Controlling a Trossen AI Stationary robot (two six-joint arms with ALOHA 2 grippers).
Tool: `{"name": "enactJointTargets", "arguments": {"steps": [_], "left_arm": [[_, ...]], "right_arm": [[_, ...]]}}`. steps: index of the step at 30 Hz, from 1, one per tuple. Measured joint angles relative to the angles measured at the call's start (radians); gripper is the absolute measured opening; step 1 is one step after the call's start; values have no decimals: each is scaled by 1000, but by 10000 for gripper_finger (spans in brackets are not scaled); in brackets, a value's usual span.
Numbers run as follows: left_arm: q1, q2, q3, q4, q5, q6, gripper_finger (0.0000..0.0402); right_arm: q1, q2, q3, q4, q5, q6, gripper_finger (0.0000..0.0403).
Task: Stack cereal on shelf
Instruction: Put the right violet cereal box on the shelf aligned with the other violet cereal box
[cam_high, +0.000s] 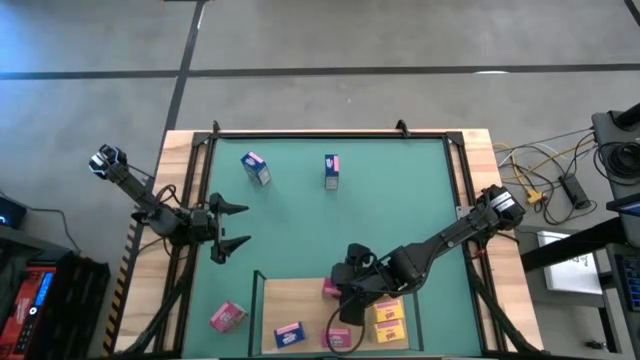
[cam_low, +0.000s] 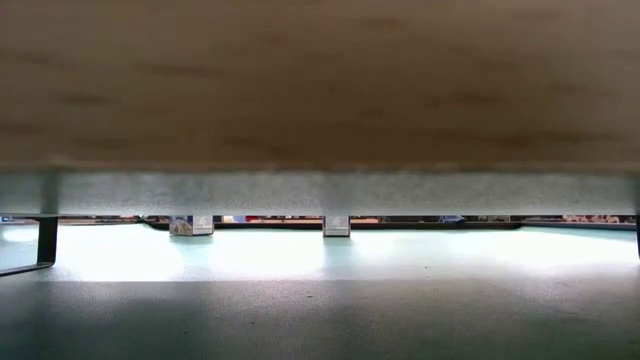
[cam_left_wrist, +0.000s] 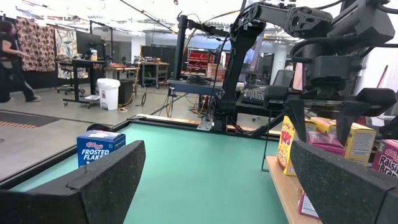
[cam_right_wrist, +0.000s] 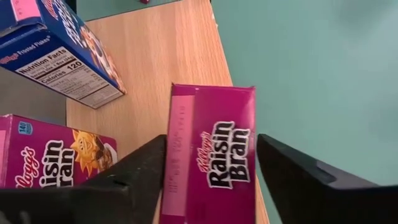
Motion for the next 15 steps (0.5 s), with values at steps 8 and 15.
{"name": "enactJointTargets", "arguments": {"steps": [8,15], "left_arm": [[0,0,0,0,0,0,384],[0,0,0,0,0,0,384]], "right_arm": [[3,0,0,1,-13,11,199],[30,0,0,14,-20,24,198]]}}
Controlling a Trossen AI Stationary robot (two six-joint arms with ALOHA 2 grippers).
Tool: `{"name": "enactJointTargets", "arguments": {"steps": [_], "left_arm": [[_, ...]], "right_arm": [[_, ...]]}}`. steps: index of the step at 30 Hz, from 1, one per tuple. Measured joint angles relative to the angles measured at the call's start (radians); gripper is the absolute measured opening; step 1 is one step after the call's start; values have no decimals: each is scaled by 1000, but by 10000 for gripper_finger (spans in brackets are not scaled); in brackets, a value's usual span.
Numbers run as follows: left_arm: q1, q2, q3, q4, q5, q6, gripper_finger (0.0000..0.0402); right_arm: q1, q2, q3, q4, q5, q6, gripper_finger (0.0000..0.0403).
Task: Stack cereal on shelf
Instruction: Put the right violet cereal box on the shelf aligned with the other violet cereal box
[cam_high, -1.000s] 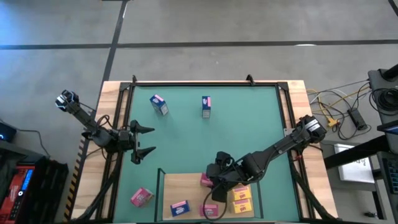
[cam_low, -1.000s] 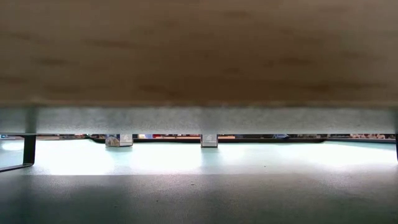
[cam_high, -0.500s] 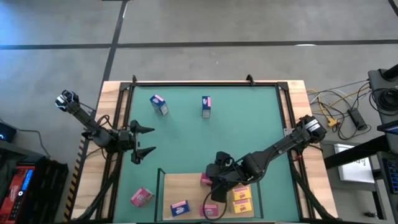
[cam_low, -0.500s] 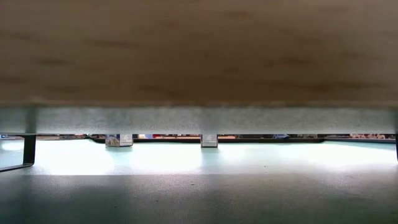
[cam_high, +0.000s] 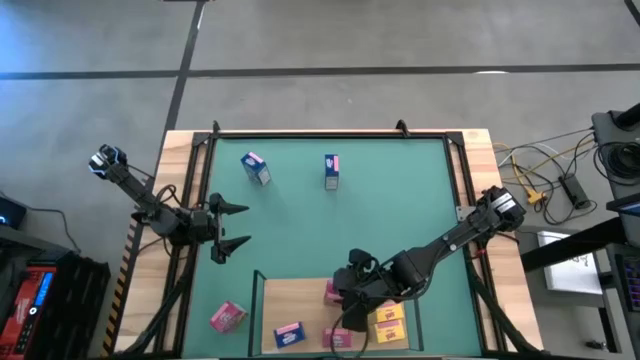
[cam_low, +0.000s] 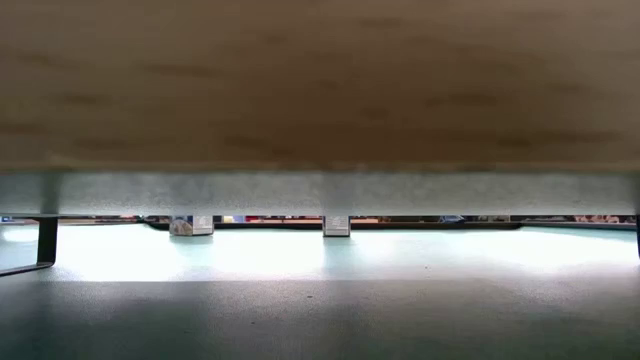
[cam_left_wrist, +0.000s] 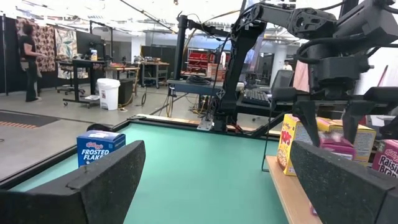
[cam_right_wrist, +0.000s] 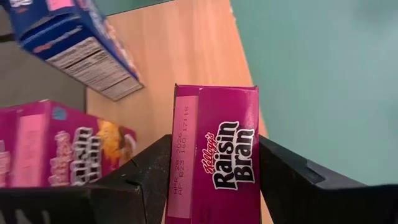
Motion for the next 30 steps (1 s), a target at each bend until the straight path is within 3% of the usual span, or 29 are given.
{"name": "enactJointTargets", "arguments": {"steps": [30], "left_arm": [[0,4,0,0,0,0,384]], "right_arm": [[42,28,0,107,-20,0,198]]}}
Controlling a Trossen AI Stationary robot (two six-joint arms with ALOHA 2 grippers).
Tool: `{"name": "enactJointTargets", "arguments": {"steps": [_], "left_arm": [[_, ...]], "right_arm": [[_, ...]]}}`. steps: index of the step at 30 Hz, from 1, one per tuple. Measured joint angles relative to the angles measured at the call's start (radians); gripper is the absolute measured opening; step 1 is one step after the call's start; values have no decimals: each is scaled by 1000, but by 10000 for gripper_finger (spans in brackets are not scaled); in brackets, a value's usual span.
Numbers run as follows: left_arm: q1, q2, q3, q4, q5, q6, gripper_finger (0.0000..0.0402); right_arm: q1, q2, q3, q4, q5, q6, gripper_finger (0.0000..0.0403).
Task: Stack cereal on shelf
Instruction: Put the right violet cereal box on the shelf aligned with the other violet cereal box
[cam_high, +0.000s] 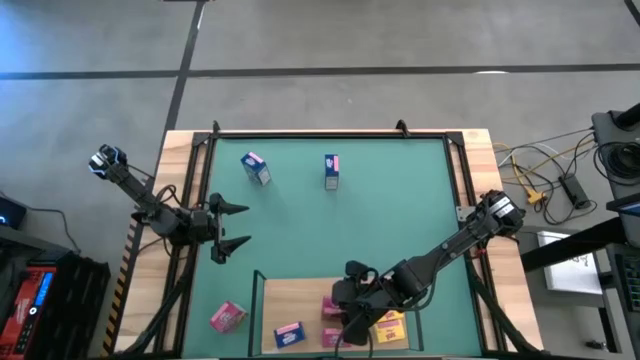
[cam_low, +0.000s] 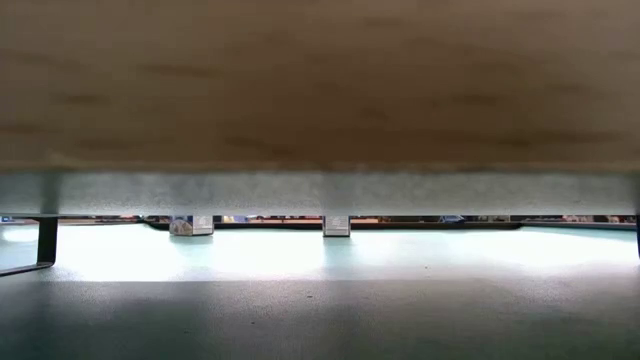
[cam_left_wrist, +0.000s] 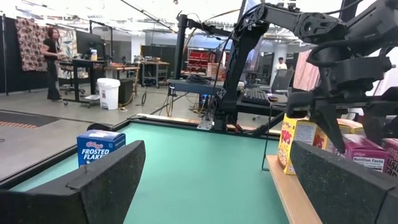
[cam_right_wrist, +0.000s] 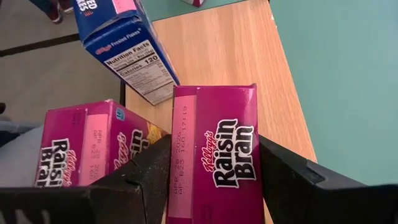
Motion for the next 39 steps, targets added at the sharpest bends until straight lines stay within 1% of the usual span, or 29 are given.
{"name": "enactJointTargets", "arguments": {"steps": [33,39], "left_arm": [[0,4,0,0,0,0,384],[0,4,0,0,0,0,384]], "right_arm": [[6,16,0,32,-5,8,199],[7,16,0,36,-30,8,199]]}}
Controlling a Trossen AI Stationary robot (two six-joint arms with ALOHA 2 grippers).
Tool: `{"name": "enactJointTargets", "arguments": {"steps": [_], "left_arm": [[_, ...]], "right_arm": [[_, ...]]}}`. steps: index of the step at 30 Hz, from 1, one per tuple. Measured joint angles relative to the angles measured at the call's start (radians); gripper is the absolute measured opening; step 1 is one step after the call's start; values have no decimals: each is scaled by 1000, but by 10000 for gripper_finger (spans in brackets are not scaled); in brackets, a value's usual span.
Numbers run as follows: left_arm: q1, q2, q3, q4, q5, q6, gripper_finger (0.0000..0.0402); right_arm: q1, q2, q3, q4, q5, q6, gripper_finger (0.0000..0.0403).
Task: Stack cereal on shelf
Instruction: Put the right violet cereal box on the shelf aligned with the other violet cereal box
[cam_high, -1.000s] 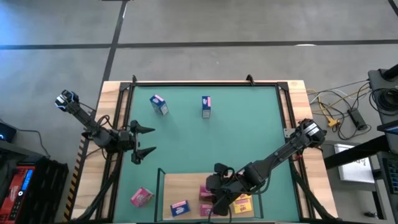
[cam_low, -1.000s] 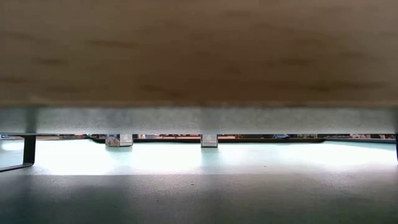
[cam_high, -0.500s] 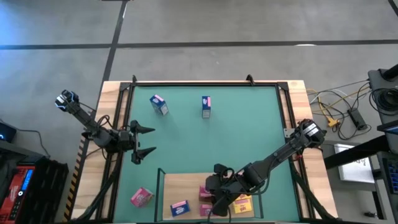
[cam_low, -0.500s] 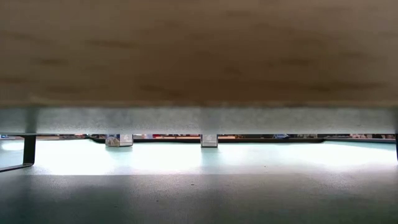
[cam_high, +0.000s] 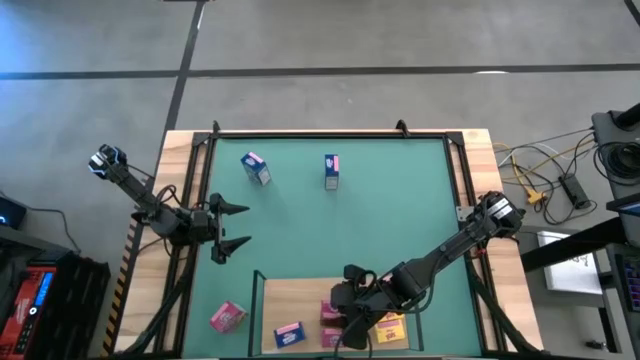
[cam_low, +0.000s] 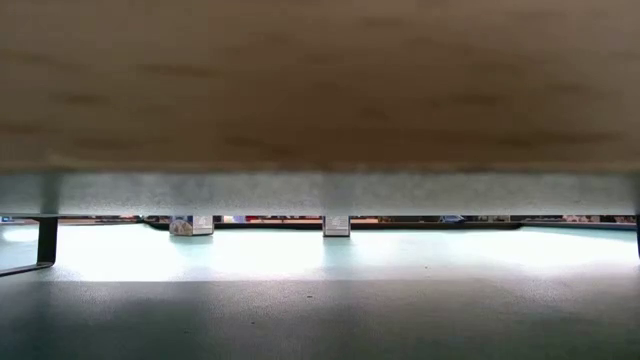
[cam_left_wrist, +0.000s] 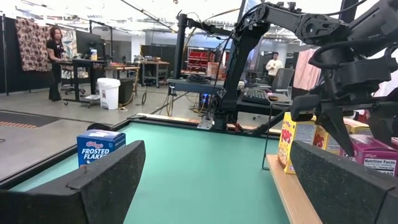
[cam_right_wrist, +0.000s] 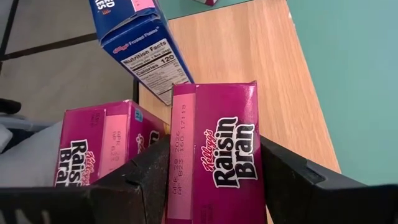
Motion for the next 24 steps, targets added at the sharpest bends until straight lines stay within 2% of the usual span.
{"name": "enactJointTargets", "arguments": {"steps": [17,24], "left_arm": [[0,0,0,0,0,0,384],[0,0,0,0,0,0,384]], "right_arm": [[0,0,0,-5,-1,-30,201],[0,0,4,-10,-2,-61,242]]}}
